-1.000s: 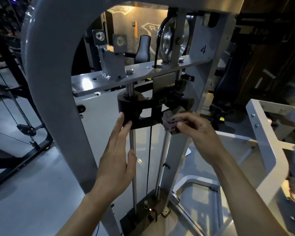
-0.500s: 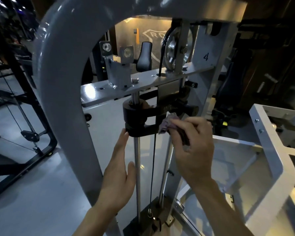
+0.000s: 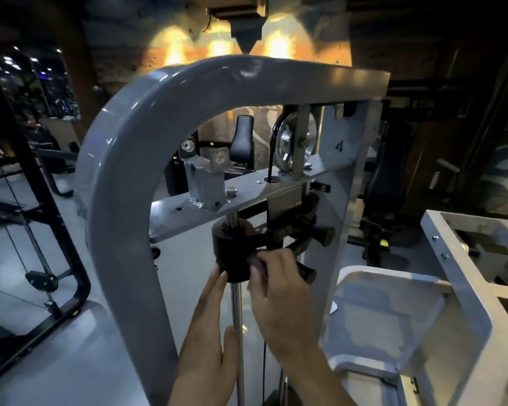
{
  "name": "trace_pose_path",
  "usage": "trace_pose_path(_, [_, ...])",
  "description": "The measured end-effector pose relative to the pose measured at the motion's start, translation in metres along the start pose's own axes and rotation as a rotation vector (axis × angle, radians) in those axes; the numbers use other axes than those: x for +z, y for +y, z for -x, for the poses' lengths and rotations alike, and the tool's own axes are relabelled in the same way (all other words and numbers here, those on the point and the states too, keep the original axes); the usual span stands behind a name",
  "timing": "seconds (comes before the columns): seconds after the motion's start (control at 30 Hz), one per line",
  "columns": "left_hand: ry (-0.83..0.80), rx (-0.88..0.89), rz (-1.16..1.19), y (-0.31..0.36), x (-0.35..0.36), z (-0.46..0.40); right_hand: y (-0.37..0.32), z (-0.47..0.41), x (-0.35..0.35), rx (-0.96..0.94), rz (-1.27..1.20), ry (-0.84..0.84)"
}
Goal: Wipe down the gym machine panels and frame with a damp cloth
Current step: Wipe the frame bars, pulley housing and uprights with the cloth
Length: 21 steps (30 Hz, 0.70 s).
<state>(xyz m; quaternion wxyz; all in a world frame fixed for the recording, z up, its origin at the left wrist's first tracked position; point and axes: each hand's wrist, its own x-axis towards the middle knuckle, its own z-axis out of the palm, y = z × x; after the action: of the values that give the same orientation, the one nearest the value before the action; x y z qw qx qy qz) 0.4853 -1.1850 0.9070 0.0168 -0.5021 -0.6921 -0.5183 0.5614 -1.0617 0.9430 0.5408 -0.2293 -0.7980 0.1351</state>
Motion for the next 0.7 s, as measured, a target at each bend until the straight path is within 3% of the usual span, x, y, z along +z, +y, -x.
trace_pose_path(0.33, [-0.023,0.037,0.026,-0.001,-0.002,-0.001,-0.01,0.006,0.002,-0.009,0.085,-0.049])
trace_pose_path(0.4, [-0.034,0.028,0.023,0.002,-0.006,0.0,-0.011,0.008,0.003,-0.036,0.036,-0.086])
trace_pose_path(0.53, [-0.064,0.023,-0.009,0.009,-0.015,0.01,-0.007,0.005,-0.004,0.126,-0.038,-0.022])
trace_pose_path(0.7, [-0.149,-0.023,-0.035,0.01,-0.027,0.023,-0.015,0.013,-0.001,0.067,-0.135,-0.147])
